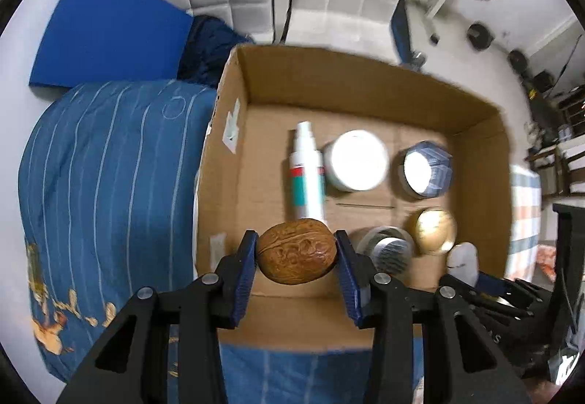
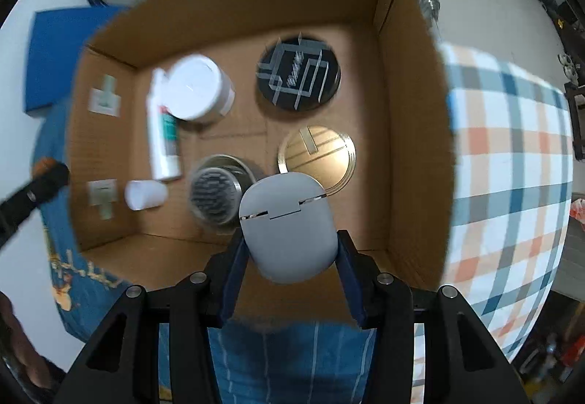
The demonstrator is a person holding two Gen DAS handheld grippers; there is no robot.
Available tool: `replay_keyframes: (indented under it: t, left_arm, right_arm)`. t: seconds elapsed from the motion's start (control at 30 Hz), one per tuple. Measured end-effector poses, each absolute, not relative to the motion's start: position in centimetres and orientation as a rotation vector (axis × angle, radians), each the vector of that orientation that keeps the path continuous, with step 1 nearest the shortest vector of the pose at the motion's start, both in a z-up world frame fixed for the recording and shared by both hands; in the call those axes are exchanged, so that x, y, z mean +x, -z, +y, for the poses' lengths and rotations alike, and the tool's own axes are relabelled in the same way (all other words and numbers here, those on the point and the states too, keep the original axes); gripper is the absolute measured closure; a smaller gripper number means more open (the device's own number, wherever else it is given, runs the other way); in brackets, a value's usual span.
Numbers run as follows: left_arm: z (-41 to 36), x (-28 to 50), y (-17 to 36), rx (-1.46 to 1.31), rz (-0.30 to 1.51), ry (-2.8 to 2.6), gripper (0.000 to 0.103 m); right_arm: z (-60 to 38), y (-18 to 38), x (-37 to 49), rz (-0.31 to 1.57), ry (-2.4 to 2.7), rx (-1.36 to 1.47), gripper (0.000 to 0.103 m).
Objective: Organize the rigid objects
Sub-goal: 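Carry the walnut and earbud case into the box and lower them, then open both tools to release the walnut and earbud case, then lift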
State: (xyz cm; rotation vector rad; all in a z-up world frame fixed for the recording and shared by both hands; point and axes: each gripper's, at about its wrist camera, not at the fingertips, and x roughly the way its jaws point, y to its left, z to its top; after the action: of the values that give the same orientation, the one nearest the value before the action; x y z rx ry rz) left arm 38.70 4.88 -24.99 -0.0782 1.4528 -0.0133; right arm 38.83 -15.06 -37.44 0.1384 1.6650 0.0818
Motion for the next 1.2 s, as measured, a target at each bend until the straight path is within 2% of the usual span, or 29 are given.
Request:
replay_keyframes:
  t: [0.23, 0.47, 0.77, 0.8, 1.03, 1.07, 1.13, 1.2]
  left_arm:
    - [4.6, 41.0, 30.9, 0.037, 1.599, -0.031, 0.064]
    - [4.1, 41.9, 33.8, 0.076, 1.662, -0.042, 0.064]
    - [3.4, 43.3, 34.6, 0.107, 1.721, -0.053, 0.064]
    - [3.3, 43.7, 34.5, 0.108, 1.720, -0.056, 0.058]
    - [4.4, 43.4, 32.5, 0.048, 1.696, -0.060, 0.057]
    - [4.6, 43.2, 32.1, 0.037, 1.687, -0.058, 0.057]
    - [4.5, 42.8, 31.2, 0.022, 1.655, -0.050, 0.041]
    - [4.4, 42.1, 29.9, 0.018, 1.615, -0.048, 0.036]
  right_arm:
    - [-14.1, 41.6, 40.4, 1.769, -0.051, 0.085, 0.053]
    - [-12.9, 44.0, 40.1, 1.833, -0.069, 0.024, 0.054]
    - [-12.8, 45.9, 40.1, 1.885, -0.038, -0.004, 0.054]
    - [-13.0, 45.9, 40.2, 1.887, -0.034, 0.006, 0.054]
    - [-13.9, 45.2, 40.1, 1.859, -0.025, 0.019, 0.050]
    - [-14.0, 44.8, 40.0, 1.850, -0.027, 0.018, 0.050]
    - [-13.9, 43.9, 39.9, 1.828, -0.034, 0.015, 0.049]
    - [-13.6, 42.9, 39.7, 1.799, -0.038, 0.001, 0.044]
